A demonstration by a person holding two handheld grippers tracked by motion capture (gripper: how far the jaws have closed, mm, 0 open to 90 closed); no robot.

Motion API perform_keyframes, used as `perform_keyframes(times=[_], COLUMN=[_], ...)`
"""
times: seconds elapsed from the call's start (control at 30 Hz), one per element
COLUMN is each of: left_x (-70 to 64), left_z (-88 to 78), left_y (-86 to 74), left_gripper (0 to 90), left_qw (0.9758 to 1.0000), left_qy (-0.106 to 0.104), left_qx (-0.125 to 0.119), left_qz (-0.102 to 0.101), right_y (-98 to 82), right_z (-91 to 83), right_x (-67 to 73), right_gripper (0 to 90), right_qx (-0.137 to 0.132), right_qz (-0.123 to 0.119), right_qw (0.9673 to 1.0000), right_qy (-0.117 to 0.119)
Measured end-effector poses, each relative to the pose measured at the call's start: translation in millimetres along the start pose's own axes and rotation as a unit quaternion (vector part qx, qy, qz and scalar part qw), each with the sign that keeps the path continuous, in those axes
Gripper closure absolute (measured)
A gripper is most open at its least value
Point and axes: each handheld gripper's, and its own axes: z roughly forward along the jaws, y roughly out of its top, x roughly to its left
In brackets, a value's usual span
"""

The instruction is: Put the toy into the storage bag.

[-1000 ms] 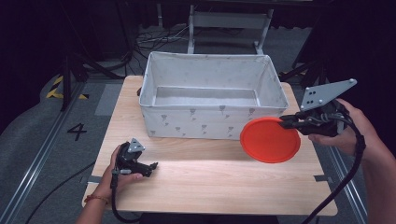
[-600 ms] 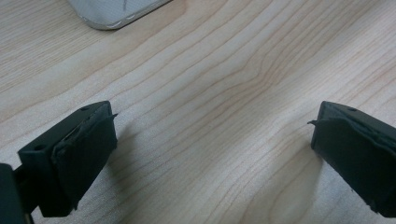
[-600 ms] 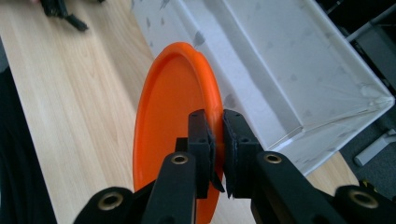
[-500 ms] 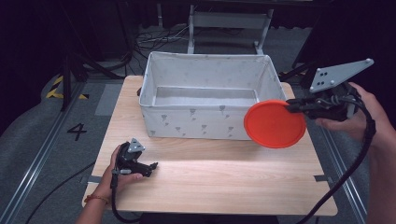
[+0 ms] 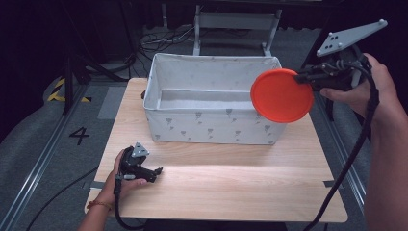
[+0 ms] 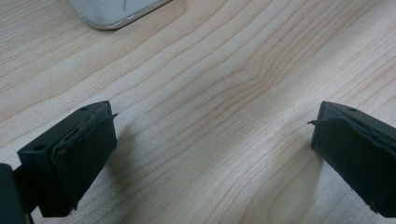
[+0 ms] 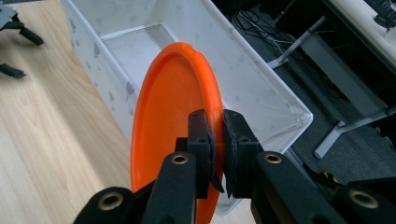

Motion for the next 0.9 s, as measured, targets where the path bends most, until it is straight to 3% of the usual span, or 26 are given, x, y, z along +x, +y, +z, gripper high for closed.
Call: perform_keyframes(times=[0.3, 0.53, 0.73, 0.9], left_x=[-0.3, 0.0, 0.0, 0.0], left_z=[0.1, -0.1, -0.1, -0.1], left_y=[-0.1, -0.1, -0.1, -0.1], left_gripper=[0.5, 0.5, 0.6, 0.5], left_qw=[1.0, 1.0, 1.0, 1.0], left_qy=[-0.001, -0.001, 0.0, 0.0], left_qx=[0.0, 0.0, 0.0, 0.0], left_qz=[-0.003, 0.0, 0.0, 0.0], right_y=[24.1, 34.1, 30.6, 29.0], right_z=[23.9, 47.5, 71.5, 84.6], right_x=[-20.3, -32.0, -47.6, -52.2], right_gripper=[82.5, 82.5, 82.5, 82.5], right_qx=[-0.008, 0.009, 0.013, 0.023], right_qz=[0.023, 0.026, 0.042, 0.046], right_qw=[0.9993, 0.9982, 0.9981, 0.9979], right_qy=[-0.029, -0.053, -0.043, -0.04])
